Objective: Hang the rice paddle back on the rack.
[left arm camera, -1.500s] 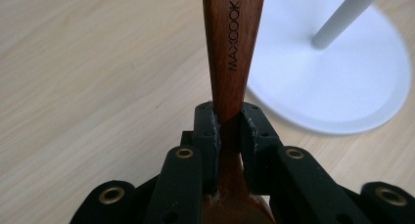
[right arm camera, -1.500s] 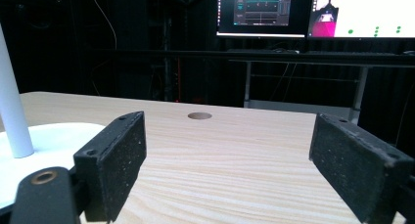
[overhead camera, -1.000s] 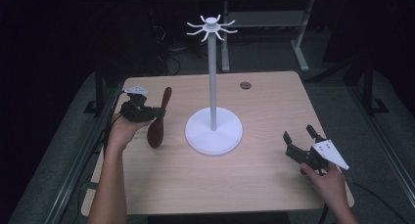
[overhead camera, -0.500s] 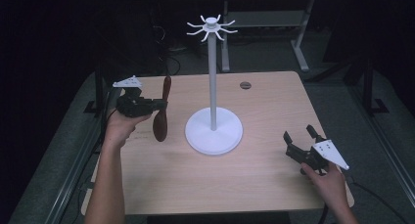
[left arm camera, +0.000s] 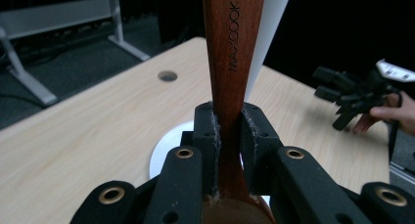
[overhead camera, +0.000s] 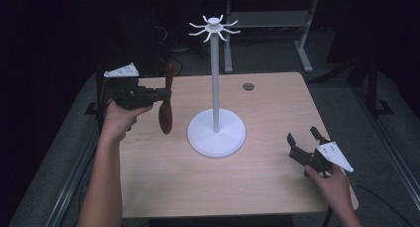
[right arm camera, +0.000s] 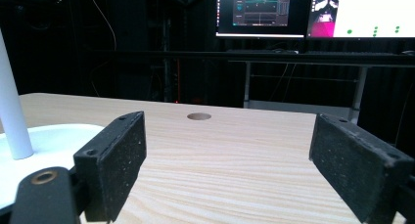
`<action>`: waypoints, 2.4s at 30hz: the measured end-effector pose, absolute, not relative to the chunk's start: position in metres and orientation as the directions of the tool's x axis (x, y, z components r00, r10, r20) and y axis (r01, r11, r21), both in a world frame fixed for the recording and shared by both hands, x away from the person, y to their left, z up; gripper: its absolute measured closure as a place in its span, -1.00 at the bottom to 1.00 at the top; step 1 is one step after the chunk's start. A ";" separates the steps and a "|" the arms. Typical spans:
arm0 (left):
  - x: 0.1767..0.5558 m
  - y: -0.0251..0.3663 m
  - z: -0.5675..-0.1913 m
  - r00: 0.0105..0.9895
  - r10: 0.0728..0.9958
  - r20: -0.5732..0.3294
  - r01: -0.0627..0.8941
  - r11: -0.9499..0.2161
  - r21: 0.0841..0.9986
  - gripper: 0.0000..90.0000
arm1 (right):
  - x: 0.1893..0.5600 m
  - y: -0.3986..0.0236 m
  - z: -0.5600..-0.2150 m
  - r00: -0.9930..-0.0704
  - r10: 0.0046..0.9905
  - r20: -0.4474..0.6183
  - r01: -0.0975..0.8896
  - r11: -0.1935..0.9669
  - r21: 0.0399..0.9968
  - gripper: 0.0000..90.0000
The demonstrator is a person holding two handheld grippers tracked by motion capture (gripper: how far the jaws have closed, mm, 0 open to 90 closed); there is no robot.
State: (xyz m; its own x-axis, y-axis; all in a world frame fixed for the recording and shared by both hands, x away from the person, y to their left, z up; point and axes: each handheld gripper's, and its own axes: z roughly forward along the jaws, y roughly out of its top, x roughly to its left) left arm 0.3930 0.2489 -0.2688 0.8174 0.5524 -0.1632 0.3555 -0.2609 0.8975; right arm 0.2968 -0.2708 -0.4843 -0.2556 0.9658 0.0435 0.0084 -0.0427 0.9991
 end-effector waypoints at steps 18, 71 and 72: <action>0.392 0.231 -0.222 0.862 0.494 -0.110 0.264 -0.254 0.930 0.75 | 0.297 -0.271 -0.484 -0.256 0.966 0.042 0.006 -0.042 0.999 -0.71; 0.406 0.188 -0.186 0.900 0.434 -0.053 0.206 -0.315 0.926 0.70 | 0.296 -0.271 -0.484 -0.255 0.966 0.042 0.001 -0.043 0.999 -0.71; 0.405 0.188 -0.186 0.899 0.435 -0.051 0.205 -0.314 0.927 0.68 | 0.296 -0.271 -0.484 -0.255 0.966 0.041 0.001 -0.042 0.999 -0.71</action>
